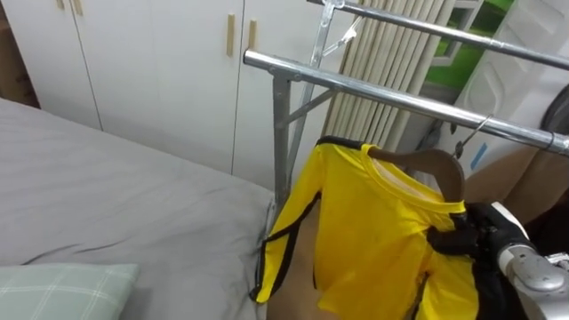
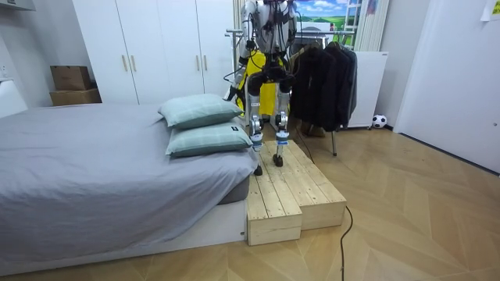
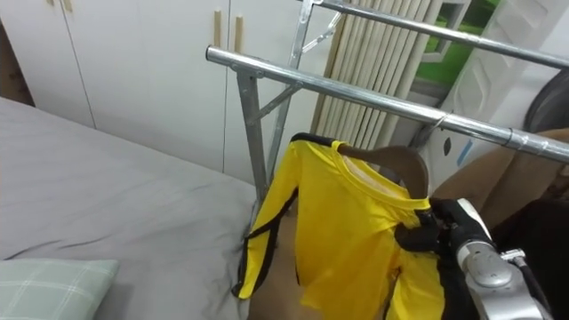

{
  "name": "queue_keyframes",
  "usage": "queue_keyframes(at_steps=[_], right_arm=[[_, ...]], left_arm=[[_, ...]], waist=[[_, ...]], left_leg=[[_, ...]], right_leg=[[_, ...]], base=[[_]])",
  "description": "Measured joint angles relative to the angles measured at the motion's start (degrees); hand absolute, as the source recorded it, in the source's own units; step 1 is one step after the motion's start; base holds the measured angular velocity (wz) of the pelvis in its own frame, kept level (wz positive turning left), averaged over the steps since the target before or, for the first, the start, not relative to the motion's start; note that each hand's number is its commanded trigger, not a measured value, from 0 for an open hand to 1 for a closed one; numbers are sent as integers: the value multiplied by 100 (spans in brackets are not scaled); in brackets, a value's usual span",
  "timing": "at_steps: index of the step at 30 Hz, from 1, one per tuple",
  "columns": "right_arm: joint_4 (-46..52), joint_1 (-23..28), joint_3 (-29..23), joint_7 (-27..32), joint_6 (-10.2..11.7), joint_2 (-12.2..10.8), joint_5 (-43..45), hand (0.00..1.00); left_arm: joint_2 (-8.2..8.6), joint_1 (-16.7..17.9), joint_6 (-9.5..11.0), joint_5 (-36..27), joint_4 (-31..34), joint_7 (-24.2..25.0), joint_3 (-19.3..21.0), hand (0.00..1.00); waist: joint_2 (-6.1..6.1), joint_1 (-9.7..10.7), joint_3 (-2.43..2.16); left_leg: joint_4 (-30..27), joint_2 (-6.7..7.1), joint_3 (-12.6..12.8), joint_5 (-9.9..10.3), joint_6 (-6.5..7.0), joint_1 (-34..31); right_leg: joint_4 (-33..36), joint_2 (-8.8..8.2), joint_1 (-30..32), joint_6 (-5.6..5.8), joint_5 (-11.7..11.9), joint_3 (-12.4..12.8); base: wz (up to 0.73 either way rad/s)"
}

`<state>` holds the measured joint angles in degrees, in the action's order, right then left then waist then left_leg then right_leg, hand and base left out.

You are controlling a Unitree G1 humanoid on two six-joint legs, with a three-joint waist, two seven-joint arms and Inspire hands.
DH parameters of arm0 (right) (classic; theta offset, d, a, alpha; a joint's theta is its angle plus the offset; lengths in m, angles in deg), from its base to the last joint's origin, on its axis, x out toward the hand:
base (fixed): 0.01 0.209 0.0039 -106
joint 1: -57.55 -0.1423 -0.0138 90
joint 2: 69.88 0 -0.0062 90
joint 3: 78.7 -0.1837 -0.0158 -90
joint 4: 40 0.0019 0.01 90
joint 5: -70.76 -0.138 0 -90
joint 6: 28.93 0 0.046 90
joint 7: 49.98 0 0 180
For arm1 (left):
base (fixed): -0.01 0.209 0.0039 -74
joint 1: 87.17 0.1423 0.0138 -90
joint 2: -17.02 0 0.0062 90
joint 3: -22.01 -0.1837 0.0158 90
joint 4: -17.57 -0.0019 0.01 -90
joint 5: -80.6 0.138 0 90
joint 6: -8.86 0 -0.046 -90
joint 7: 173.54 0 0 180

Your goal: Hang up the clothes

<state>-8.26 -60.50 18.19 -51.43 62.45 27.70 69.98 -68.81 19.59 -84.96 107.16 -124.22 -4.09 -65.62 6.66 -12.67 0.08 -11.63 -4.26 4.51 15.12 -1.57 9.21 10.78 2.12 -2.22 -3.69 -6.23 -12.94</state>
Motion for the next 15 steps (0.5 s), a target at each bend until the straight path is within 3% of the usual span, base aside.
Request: queue_keyframes(at_steps=[5,10,15], right_arm=[[78,3,-151,59,-13,2,-2,0],[78,4,-150,74,-13,1,-566,0],[182,5,-159,110,-15,-41,-2275,0]], left_arm=[[37,-21,-28,-2,-14,1,92,0],[37,-109,-25,-5,-139,1,142,0],[44,-96,-25,-9,-192,-16,150,0]], waist=[[-64,12,0],[-56,41,-1],[-57,19,13]], left_leg=[[1,-6,21,-1,0,33],[11,-6,36,0,0,35],[29,-15,107,-7,-10,57]], right_leg=[[4,-1,-14,-2,0,24],[8,-13,14,-12,-9,24],[2,8,-6,-18,-6,91]], base=[[0],[0],[-7]])
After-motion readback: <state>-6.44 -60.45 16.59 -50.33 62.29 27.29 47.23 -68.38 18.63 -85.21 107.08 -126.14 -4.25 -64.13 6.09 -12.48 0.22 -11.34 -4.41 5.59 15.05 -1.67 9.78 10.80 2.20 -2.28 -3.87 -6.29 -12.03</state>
